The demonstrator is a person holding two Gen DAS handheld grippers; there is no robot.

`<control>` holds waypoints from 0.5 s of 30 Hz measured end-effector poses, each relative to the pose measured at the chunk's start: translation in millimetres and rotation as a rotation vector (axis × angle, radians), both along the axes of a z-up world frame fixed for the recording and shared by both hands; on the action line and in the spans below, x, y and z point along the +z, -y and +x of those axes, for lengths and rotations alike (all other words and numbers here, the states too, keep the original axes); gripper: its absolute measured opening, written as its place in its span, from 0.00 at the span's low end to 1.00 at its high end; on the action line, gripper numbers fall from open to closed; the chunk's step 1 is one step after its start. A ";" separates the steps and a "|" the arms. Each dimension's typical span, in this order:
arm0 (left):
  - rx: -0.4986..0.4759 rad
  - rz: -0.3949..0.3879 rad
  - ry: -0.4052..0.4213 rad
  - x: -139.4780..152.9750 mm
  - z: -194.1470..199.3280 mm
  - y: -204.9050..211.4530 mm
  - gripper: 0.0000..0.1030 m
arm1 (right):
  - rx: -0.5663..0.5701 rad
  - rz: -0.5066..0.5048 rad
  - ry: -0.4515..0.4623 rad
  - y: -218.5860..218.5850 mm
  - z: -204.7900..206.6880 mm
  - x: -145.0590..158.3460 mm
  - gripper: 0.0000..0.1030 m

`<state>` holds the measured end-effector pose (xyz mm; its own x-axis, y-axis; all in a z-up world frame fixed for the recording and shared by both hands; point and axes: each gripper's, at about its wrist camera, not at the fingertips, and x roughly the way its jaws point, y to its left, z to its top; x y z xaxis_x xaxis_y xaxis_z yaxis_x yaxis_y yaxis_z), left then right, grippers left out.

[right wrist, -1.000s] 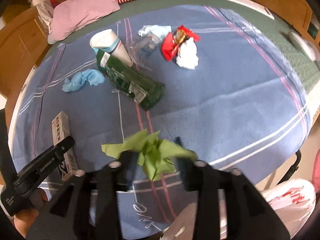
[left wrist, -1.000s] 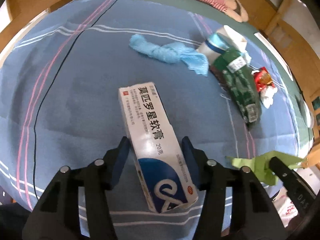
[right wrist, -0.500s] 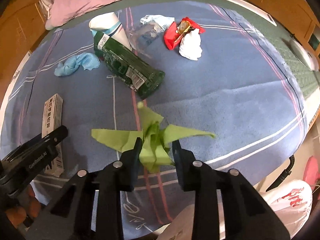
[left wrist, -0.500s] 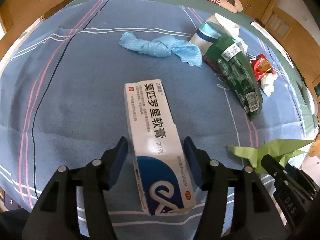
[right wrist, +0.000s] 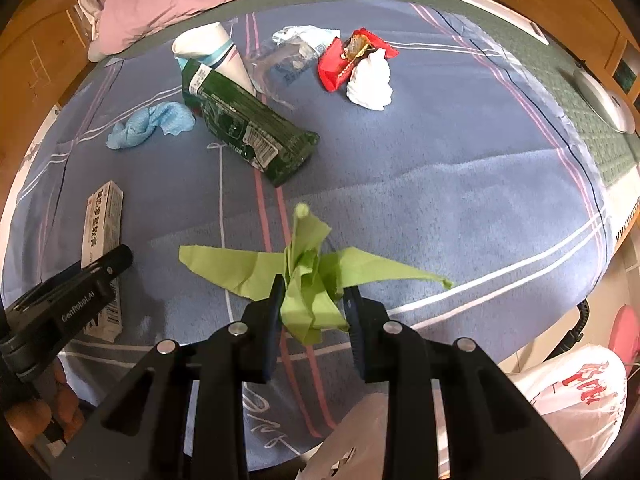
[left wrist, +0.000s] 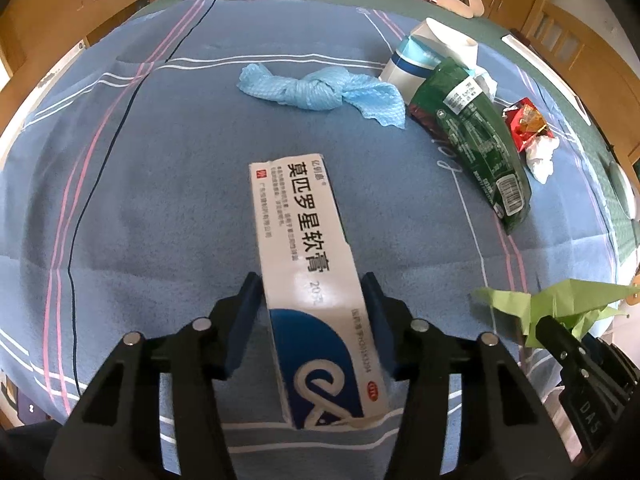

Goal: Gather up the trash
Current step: 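Carry the ointment box and green crane to the basket and release both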

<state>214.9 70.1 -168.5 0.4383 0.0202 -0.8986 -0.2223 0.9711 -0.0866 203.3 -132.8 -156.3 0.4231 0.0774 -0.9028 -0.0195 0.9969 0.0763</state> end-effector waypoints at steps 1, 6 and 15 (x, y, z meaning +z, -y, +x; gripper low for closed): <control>0.001 -0.004 0.004 0.3 0.0 -0.8 0.45 | 0.000 -0.001 0.001 -0.3 -0.5 0.2 0.29; 0.010 -0.014 0.025 3.4 -0.6 -4.1 0.39 | 0.002 -0.002 0.003 -1.8 -0.8 0.9 0.29; 0.050 -0.016 0.227 36.9 -13.8 -9.8 0.39 | -0.004 0.009 0.027 -1.7 -3.4 6.9 0.29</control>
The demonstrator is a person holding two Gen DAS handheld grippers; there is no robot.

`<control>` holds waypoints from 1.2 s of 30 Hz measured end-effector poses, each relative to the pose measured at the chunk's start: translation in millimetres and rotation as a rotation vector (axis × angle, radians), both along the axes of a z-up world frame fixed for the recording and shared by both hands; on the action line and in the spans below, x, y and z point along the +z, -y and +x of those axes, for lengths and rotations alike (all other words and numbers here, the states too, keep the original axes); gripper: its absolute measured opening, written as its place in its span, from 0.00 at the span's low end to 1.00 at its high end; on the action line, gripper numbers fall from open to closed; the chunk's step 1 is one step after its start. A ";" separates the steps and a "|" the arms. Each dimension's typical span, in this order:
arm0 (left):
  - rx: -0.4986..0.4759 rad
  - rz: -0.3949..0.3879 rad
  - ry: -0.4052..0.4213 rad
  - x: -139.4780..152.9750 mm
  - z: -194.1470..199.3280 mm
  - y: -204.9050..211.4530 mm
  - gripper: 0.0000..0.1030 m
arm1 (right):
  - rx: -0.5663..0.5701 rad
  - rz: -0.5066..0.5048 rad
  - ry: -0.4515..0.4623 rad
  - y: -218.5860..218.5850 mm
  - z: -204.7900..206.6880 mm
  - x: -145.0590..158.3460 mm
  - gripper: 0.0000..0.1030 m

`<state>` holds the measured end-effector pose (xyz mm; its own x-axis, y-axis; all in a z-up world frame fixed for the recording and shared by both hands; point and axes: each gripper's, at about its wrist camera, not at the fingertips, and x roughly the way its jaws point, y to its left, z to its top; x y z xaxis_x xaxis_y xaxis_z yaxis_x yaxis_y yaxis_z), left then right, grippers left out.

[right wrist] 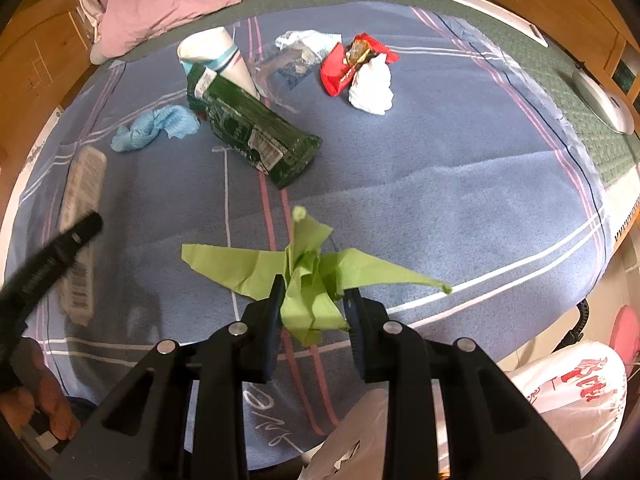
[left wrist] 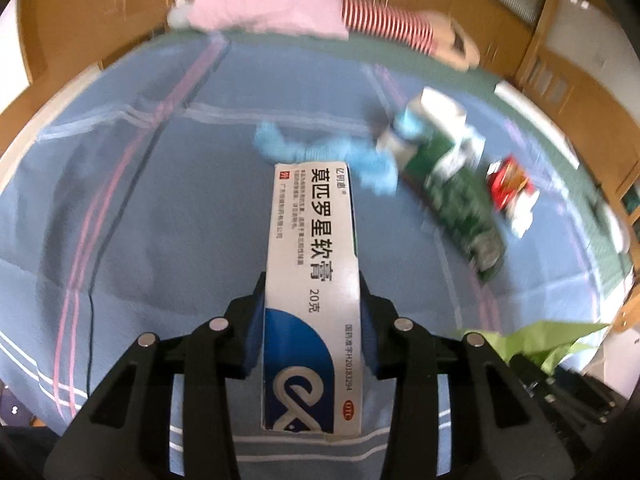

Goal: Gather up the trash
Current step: 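Carry the ointment box and green crane to the basket and release both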

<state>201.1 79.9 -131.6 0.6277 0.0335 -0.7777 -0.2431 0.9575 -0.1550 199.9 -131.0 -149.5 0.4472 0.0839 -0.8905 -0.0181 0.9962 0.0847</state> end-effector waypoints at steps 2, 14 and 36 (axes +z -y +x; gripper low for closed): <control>-0.009 -0.009 0.056 8.2 -3.5 1.4 0.39 | 0.003 0.001 0.028 0.7 -2.4 7.6 0.29; -0.063 0.060 0.116 19.8 -5.8 22.9 0.39 | 0.019 -0.022 0.063 3.3 -9.3 16.6 0.29; -0.262 -0.152 0.167 24.8 -13.3 27.1 0.39 | 0.064 -0.064 0.183 50.8 -58.4 81.7 0.29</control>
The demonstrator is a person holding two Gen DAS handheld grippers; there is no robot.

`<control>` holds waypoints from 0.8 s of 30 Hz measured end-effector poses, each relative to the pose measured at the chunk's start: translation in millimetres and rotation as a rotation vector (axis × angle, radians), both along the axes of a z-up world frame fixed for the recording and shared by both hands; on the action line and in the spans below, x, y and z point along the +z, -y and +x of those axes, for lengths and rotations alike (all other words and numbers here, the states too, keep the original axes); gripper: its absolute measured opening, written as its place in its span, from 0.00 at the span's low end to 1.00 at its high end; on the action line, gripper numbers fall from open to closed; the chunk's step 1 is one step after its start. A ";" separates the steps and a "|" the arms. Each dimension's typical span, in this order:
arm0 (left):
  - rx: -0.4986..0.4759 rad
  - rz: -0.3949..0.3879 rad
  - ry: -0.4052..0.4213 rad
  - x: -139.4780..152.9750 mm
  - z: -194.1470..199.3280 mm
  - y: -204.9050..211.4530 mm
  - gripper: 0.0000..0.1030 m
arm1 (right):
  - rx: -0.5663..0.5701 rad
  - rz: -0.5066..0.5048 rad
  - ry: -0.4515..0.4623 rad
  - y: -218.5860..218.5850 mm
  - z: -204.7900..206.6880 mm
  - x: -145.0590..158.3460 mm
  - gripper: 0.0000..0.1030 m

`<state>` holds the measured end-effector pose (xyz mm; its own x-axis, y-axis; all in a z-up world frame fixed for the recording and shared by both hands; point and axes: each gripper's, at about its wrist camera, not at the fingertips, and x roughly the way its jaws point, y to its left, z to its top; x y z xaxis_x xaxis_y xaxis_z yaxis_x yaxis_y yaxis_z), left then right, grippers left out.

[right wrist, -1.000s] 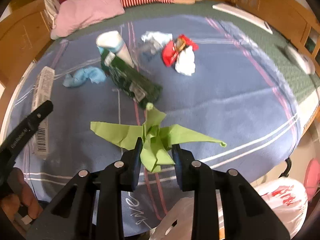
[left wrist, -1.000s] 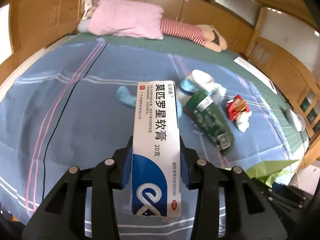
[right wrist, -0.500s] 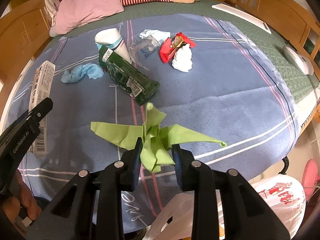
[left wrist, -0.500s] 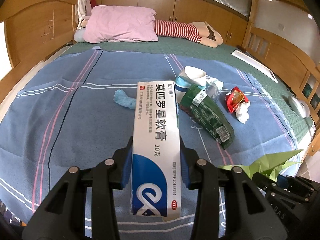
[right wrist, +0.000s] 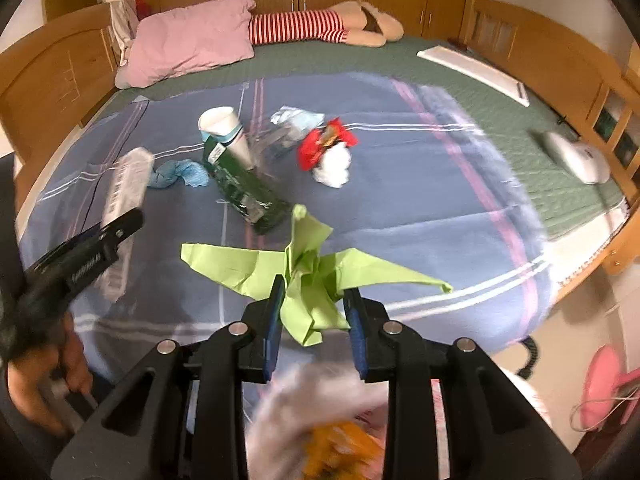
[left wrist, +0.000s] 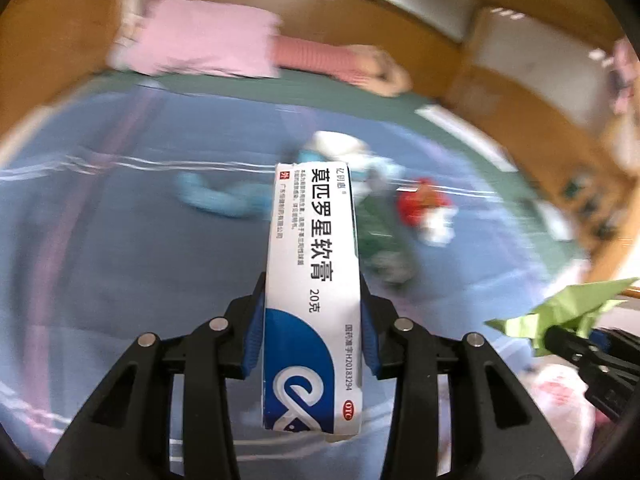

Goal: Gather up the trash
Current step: 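Carry the ointment box and green crane to the basket and release both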

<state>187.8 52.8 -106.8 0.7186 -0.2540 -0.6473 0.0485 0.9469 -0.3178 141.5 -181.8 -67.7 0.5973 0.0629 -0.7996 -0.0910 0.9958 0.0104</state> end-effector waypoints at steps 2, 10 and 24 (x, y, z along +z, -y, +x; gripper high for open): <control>-0.089 -0.024 0.032 4.9 -4.5 10.5 0.39 | -0.008 -0.002 -0.030 18.7 -16.2 6.5 0.29; -0.439 -0.043 0.115 16.5 -29.8 67.0 0.39 | -0.009 -0.110 -0.292 57.9 -65.0 -38.4 0.34; -1.080 0.023 0.128 5.4 -96.9 153.7 0.40 | -0.369 0.172 -0.025 147.1 -74.3 22.0 0.75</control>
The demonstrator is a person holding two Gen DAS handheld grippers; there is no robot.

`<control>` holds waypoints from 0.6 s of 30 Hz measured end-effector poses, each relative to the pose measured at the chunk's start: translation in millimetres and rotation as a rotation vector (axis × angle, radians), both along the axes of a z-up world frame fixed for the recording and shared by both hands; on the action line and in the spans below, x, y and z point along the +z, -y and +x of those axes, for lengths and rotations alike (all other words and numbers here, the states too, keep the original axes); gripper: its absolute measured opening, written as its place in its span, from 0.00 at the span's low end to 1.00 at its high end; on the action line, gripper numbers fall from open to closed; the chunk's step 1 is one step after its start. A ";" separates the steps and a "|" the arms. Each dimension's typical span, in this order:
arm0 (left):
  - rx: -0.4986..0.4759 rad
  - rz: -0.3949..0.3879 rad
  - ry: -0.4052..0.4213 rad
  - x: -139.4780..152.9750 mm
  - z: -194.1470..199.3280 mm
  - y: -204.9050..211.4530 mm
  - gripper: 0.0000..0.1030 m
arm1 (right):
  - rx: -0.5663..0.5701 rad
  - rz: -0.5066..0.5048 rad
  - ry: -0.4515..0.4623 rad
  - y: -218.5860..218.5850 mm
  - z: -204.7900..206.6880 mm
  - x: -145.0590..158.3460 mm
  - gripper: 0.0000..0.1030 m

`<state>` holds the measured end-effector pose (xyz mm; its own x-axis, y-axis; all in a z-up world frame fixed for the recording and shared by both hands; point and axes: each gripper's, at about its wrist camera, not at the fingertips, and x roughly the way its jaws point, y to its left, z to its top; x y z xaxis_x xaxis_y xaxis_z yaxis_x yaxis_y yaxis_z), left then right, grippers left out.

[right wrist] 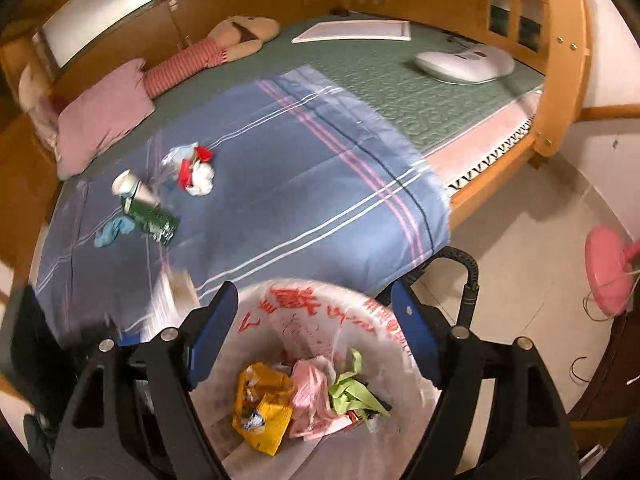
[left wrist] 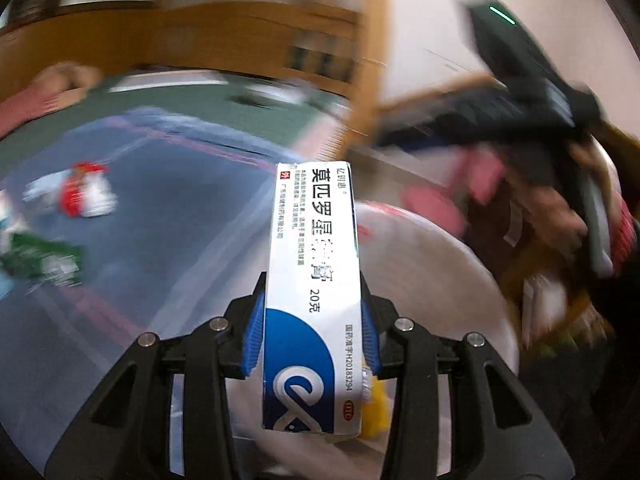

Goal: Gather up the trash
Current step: 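Carry the ointment box and green crane to the basket and release both, then grasp the dark green package with the right tool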

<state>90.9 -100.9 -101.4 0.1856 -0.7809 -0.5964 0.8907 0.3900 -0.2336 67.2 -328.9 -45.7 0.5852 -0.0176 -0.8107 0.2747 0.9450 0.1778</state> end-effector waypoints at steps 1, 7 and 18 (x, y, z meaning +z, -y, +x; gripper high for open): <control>-0.057 -0.001 -0.007 -0.9 -7.4 6.4 0.41 | -0.001 0.001 -0.008 -0.6 2.1 -2.6 0.75; -0.080 0.045 0.049 -4.7 -19.0 18.2 0.90 | 0.009 0.031 -0.052 -6.6 7.1 -18.2 0.75; 1.025 0.306 0.121 -13.9 73.5 -73.3 0.91 | 0.034 -0.005 -0.028 -39.9 46.8 -21.8 0.75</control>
